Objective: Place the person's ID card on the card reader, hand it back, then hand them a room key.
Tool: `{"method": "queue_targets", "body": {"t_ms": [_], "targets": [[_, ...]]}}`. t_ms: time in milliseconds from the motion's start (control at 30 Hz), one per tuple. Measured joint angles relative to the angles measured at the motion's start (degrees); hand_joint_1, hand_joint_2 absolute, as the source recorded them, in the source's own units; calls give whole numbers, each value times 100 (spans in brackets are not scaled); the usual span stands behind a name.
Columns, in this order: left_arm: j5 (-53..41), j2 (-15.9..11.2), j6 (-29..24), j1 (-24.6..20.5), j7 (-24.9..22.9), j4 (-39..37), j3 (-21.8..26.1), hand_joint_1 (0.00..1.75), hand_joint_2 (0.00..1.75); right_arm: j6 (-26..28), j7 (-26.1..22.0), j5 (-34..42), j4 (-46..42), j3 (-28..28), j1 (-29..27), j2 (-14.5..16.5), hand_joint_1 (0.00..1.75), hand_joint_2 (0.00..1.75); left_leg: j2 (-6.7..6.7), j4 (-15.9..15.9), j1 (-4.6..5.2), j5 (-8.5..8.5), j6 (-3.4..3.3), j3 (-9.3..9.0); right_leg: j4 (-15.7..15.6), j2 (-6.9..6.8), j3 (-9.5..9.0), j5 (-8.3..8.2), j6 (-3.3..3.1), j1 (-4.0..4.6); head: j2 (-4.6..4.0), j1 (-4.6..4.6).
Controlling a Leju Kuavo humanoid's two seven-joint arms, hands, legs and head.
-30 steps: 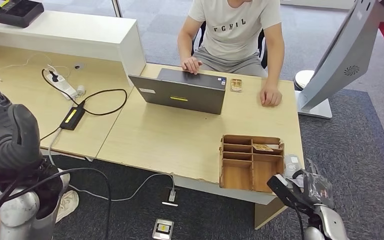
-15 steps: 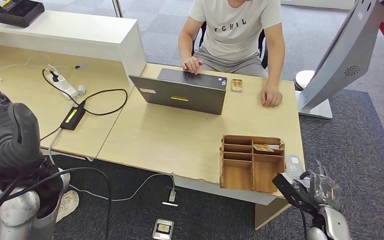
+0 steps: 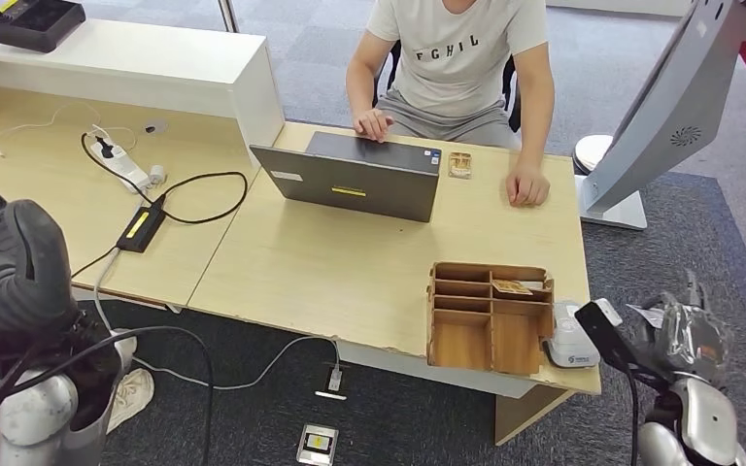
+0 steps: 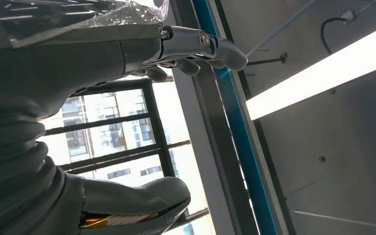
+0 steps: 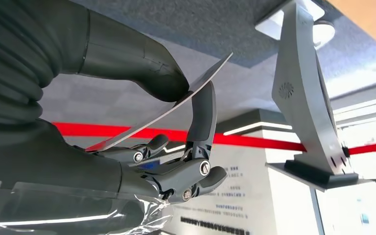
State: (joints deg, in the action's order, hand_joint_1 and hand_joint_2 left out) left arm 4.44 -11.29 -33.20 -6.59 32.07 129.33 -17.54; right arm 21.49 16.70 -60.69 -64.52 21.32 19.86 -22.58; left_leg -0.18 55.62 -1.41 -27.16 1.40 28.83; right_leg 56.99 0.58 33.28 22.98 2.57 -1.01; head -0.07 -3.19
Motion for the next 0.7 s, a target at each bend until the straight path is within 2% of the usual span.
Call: {"method": "queue_targets", "body": {"t_ms": [333,700], "targets": [[15,-18,-23,3,45,23,-35,0,175,-193,4,-113,-538,-51,229,-184,175,175,0,0,0,0,0,0,0,0,1,0,0,0,0,-1],[201,-29,107,-42,177,-5,-119,0,175,-456,-187,-204,-513,58,867,-107,175,175,-2,0,0,2,-1,7,2,-6,7,0,0,0,0,0]]}}
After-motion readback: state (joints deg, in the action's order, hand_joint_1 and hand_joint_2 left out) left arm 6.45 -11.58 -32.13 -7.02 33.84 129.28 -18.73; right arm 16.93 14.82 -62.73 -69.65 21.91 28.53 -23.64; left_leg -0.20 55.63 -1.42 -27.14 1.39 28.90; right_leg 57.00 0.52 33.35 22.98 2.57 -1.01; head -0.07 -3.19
